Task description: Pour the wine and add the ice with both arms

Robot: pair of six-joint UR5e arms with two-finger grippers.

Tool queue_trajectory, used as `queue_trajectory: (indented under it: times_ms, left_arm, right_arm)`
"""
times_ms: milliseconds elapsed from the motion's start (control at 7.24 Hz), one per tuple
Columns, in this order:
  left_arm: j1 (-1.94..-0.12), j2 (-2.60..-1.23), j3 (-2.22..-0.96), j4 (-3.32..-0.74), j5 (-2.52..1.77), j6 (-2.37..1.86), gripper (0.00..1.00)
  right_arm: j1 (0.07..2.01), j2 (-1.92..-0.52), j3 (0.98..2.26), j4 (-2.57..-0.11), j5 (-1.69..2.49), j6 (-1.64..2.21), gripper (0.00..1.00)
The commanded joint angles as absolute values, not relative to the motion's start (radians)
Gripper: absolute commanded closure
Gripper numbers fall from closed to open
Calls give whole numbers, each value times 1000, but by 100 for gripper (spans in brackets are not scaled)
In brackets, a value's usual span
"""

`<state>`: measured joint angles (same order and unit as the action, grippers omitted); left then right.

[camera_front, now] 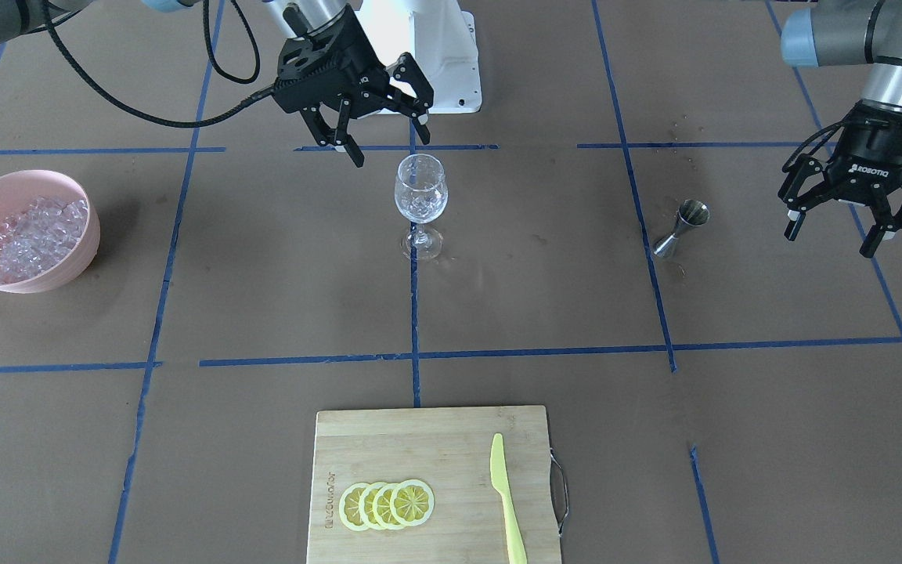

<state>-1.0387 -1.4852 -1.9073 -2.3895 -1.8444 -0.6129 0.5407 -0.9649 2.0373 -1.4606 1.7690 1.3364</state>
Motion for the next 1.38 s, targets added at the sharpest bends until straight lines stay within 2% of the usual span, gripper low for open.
queue_trajectory:
  times_ms: [0,553,1244]
  left_arm:
    - [-1120,-1561,-1902,-2263,-1942,-583,0]
    - [-1207,-1608,-1793,-2299,-1945,-465,0]
    - [-1285,-1601,-1660,-2433,-1936,-459,0]
  right_arm:
    - [644,-994,2056,-1572,1842,1205,0]
    - [832,-1132,2033,-1594,1975,904,0]
    - [1118,-1233,1850,-1592,2164,446,0]
